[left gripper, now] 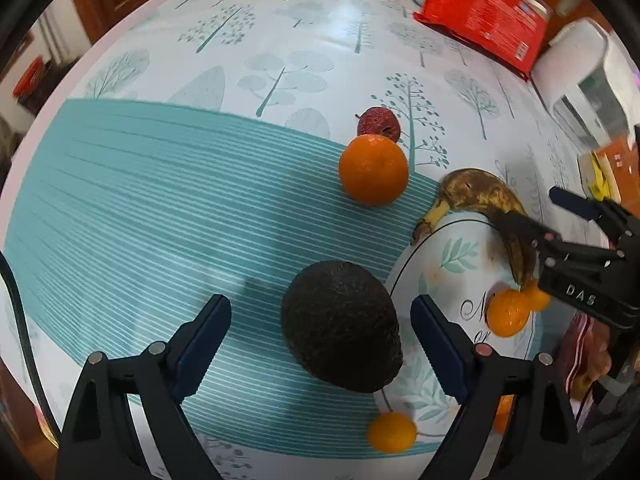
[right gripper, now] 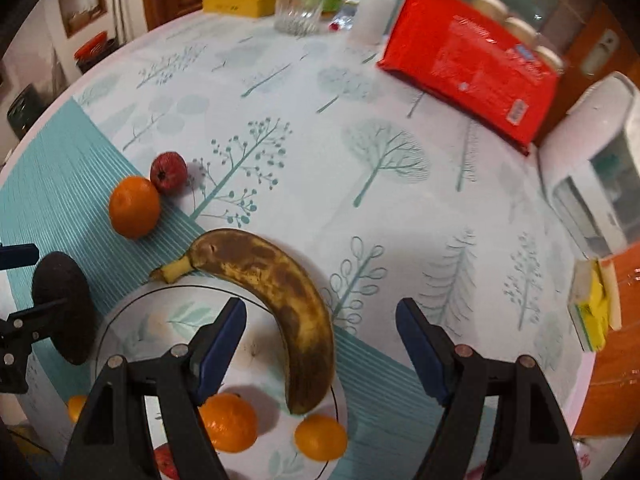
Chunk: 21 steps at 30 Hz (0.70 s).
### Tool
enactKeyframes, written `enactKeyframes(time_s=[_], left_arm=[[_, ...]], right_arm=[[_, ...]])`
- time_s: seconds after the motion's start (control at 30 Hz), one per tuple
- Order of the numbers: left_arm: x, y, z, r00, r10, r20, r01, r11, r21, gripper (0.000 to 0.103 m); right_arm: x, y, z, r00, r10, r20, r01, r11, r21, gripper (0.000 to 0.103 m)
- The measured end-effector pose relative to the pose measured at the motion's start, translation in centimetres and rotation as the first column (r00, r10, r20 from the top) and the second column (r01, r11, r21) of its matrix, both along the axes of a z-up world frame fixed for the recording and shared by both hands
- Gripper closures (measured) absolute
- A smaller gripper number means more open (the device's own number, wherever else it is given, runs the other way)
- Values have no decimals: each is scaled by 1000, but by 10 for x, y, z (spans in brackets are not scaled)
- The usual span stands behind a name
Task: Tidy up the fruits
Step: 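Grasp the dark avocado with the left tool while the right tool grasps the banana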
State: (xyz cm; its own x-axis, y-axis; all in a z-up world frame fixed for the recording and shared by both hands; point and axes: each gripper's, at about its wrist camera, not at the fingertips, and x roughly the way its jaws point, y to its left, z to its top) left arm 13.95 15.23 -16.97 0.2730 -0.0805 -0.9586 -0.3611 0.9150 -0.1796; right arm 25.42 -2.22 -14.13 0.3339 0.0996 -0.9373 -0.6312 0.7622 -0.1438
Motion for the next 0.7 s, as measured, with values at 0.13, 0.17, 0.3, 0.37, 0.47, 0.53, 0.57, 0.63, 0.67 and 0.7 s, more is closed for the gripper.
enactKeyframes(time_s=[0.13, 0.17, 0.3, 0.37, 0.47, 0.53, 0.57, 0.63, 0.67, 0.7], left_arm=[[1, -4, -7, 999, 44, -26, -45, 998, -32, 21], [1, -5, -10, 998, 55, -34, -57, 997, -43, 26], [3, -8, -17, 996, 79, -45, -82, 995, -63, 35], [4, -11, -18, 996, 77, -52, -81, 994, -77, 36], [5, -17, -18, 996, 79, -48, -83, 994, -72, 37], [3, -18, -17, 996, 79, -47, -81, 995, -56, 38], [3, -20, -16, 996, 78, -48, -80, 996, -38, 43], [4, -21, -17, 996, 74, -45, -76, 997, -31, 44], [4, -21, -17, 996, 75, -44, -77, 996, -36, 45], [4, -20, -17, 996, 76, -44, -77, 996, -40, 45]], right_arm=[[6, 3, -15, 996, 46, -71, -48, 999, -18, 26], [7, 3, -17, 995, 51, -80, -53, 998, -20, 27], [13, 9, -25, 990, 65, -129, -67, 998, -10, 35], [15, 12, -31, 987, 71, -142, -74, 997, -19, 38], [20, 12, -32, 984, 64, -167, -62, 998, 14, 41], [21, 11, -32, 977, 71, -199, -63, 997, 46, 51], [21, 12, -31, 978, 78, -194, -71, 997, 44, 53], [19, 14, -30, 980, 80, -181, -75, 997, 33, 55], [18, 14, -30, 981, 72, -179, -68, 997, 28, 57], [17, 14, -29, 982, 68, -178, -64, 998, 25, 58]])
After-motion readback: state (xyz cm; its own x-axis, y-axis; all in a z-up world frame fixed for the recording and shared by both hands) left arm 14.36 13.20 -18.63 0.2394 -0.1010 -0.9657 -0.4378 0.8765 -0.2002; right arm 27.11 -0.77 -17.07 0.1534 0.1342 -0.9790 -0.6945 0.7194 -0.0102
